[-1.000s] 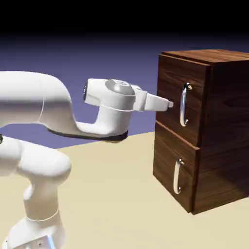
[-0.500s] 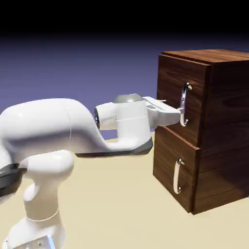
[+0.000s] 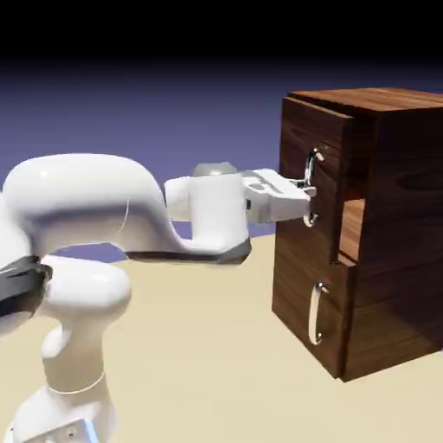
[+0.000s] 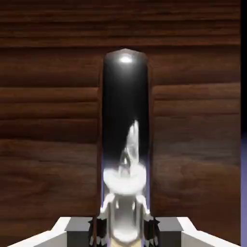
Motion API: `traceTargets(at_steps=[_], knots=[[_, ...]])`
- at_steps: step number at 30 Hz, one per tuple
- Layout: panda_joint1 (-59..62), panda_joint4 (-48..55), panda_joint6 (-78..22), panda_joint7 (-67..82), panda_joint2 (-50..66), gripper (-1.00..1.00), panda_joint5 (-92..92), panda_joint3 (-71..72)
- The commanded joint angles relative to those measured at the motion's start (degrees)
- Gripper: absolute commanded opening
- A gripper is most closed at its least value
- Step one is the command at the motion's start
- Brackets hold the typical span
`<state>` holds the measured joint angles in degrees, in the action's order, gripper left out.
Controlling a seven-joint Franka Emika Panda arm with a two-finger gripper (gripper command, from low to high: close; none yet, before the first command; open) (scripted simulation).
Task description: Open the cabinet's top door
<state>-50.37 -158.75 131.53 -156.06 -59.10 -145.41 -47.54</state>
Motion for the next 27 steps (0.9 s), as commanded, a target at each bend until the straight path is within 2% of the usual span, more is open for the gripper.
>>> traceTargets(at_steps=[1,8,15,18,27], knots=[[0.71,-1.46,-2.54,0.36,-0.29,-1.0,2.4,2.08],[0.9,-7.96,-19.97,0.87,-0.63,-1.0,19.36,16.15],[-1.54,-8.48,-34.37,-2.18,4.4,-1.0,36.18,29.65],[3.61,-8.03,-32.28,-4.12,6.66,-1.0,39.82,35.64],[22.3,-7.1,-16.88,-7.47,8.44,-1.0,41.92,47.37]])
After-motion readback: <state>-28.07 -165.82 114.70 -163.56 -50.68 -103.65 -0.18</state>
